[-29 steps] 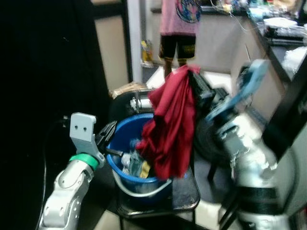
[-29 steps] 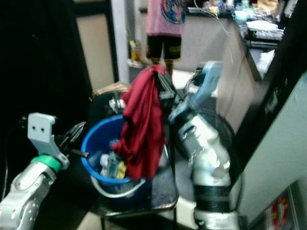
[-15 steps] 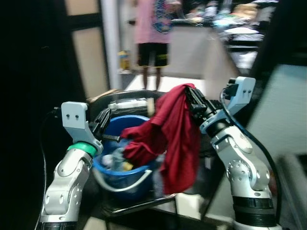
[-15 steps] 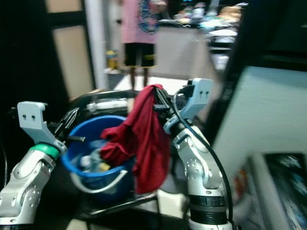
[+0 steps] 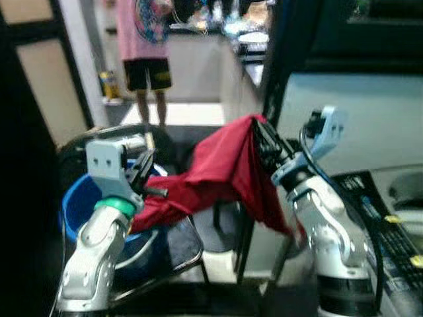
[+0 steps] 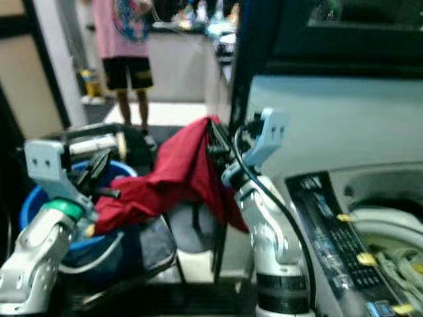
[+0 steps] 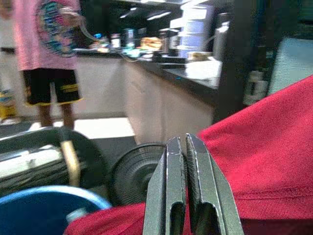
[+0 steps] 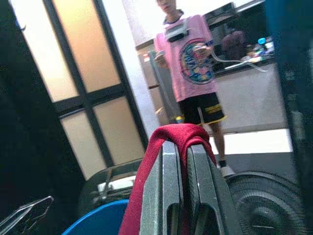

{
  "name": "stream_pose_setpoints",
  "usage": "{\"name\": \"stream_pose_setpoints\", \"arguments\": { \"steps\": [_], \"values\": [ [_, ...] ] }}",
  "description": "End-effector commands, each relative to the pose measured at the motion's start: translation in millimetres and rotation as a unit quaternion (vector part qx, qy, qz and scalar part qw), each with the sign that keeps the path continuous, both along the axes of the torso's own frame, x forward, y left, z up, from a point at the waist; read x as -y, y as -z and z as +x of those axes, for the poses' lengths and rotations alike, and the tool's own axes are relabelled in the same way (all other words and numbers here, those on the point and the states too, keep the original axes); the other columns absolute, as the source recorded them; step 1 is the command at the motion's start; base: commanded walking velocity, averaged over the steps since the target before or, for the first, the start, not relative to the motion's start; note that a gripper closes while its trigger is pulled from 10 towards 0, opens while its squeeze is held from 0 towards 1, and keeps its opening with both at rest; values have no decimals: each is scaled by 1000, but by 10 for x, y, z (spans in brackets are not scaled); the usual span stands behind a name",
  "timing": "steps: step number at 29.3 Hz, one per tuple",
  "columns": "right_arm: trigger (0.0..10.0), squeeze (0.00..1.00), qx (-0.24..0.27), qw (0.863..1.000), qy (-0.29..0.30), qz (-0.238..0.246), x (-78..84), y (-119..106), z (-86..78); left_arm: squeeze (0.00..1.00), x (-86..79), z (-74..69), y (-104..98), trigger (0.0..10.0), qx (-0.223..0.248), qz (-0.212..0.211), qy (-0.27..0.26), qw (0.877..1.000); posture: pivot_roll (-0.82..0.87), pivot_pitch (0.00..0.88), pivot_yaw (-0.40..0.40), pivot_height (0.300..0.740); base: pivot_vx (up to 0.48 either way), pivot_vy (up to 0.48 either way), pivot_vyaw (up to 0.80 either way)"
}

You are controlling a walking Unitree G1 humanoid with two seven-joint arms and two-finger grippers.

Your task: Clothes washing

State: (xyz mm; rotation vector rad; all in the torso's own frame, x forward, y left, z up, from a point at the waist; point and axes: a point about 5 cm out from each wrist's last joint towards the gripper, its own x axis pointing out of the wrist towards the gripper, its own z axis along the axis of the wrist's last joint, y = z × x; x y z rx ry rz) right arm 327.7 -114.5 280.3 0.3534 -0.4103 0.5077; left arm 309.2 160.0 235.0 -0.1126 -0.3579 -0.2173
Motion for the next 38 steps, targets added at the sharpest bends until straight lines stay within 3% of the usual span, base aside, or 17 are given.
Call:
{"name": "stream_pose_setpoints", "arguments": {
  "steps": [1,14,22,27,38],
  "values": [
    [10000,0,18,1000,-12,1,-42,-82,-37,0,-17,-11,5,10000,-2,10,-8,1000,-12,0,30,740,0,0,0],
    [10000,0,27,999,-27,6,-79,-146,-33,0,-8,-52,-39,10000,7,11,-9,1000,-5,0,20,740,0,0,0],
    [10000,0,40,999,-25,22,-50,-257,-15,0,-24,-52,-115,10000,22,14,-15,1000,0,0,21,740,0,0,-800],
    [10000,0,73,996,-10,56,41,-476,-15,0,-28,-35,-161,10000,29,20,-12,999,0,0,28,740,0,0,-800],
    [10000,0,96,993,-7,74,74,-619,1,0,-15,-53,-165,10000,31,24,-2,999,7,0,27,740,0,0,-800]
  ]
}}
